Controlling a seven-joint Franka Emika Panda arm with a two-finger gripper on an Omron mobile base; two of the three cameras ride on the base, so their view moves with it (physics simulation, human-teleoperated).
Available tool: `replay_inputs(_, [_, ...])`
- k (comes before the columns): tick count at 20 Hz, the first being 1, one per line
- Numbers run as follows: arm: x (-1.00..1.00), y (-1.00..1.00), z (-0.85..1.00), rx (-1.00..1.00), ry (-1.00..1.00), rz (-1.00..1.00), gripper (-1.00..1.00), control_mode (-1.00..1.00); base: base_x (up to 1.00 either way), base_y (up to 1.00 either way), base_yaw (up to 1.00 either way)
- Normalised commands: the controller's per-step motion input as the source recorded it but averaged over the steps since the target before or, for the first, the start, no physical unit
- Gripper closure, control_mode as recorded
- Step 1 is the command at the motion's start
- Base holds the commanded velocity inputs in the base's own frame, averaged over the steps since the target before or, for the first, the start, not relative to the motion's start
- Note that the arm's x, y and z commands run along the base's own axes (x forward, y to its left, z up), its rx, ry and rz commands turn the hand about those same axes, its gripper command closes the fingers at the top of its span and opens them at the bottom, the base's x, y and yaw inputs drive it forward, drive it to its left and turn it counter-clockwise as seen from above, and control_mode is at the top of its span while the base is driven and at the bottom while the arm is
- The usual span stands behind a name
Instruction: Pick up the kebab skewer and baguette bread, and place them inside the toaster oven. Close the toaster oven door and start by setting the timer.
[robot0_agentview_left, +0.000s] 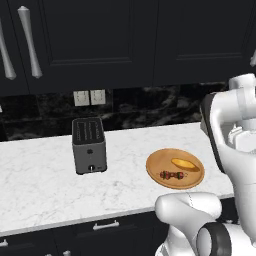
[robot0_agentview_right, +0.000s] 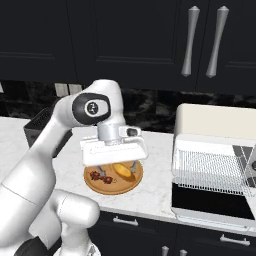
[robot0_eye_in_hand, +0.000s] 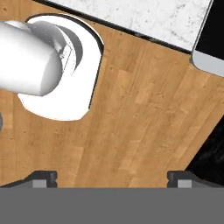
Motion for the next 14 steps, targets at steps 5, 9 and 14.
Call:
replay_inputs(5, [0.00, 0.61, 0.00, 0.00, 0.15, 0.00, -1.00, -1.00, 0.00, 0.00, 0.00])
replay_inputs(9, [0.00, 0.52, 0.00, 0.03, 0.17, 0.00, -1.00, -1.00, 0.00, 0.00, 0.00])
replay_inputs(14, [0.06, 0.03, 0.00, 0.13, 0.06, 0.11, -1.00, -1.00, 0.00, 0.00, 0.00])
